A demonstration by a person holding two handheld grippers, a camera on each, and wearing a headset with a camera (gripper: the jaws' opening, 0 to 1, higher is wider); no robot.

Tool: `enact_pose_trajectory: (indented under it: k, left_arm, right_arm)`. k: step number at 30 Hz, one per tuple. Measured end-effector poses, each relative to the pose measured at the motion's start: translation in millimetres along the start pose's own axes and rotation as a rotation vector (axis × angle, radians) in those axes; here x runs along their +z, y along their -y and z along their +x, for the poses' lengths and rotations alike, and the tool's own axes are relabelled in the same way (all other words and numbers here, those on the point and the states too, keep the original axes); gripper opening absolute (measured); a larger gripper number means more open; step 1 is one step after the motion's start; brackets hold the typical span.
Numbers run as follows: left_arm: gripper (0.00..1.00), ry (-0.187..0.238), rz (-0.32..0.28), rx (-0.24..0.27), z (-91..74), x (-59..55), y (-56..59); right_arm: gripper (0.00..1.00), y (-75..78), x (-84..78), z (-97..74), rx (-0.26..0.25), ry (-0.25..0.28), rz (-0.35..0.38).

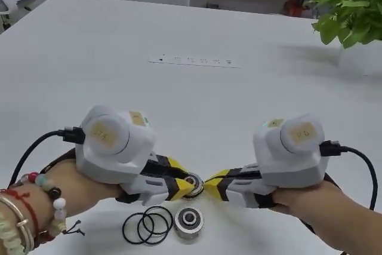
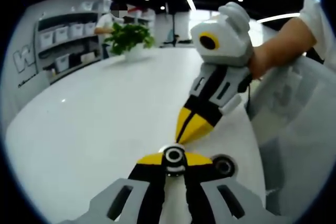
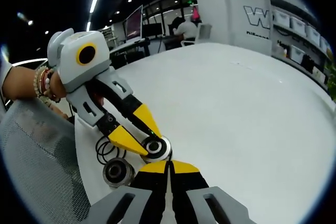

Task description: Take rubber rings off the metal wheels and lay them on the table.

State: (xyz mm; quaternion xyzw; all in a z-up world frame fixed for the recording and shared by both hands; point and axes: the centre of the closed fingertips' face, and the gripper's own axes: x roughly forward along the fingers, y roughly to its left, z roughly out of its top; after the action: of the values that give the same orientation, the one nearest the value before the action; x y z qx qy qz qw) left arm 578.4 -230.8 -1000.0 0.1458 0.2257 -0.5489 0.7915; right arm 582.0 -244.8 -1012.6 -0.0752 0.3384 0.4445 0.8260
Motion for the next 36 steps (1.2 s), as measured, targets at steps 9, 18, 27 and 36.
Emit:
enact_pose_trajectory:
  k: [9, 18, 27, 36]
  left_arm:
    - [0.14, 0.003, -0.003, -0.001, -0.4, -0.2, 0.1]
    - [0.14, 0.011, -0.01, -0.002, -0.8, -0.5, 0.2]
    - [0.13, 0.003, -0.003, 0.0, -0.7, -1.0, 0.2]
    - [0.13, 0.0, 0.006, 0.0, -1.2, -1.1, 0.7]
  right_arm:
    - [0.0, -2.1, 4.1, -0.6, 0.012, 0.02, 0.043]
    - [0.0, -3.5, 5.6, -1.9, 0.032, 0.041, 0.152]
    - [0.0, -5.7, 8.2, -2.2, 0.043, 0.053, 0.209]
    - [0.0, -8.7, 10.0, -2.9, 0.048, 0.052, 0.22]
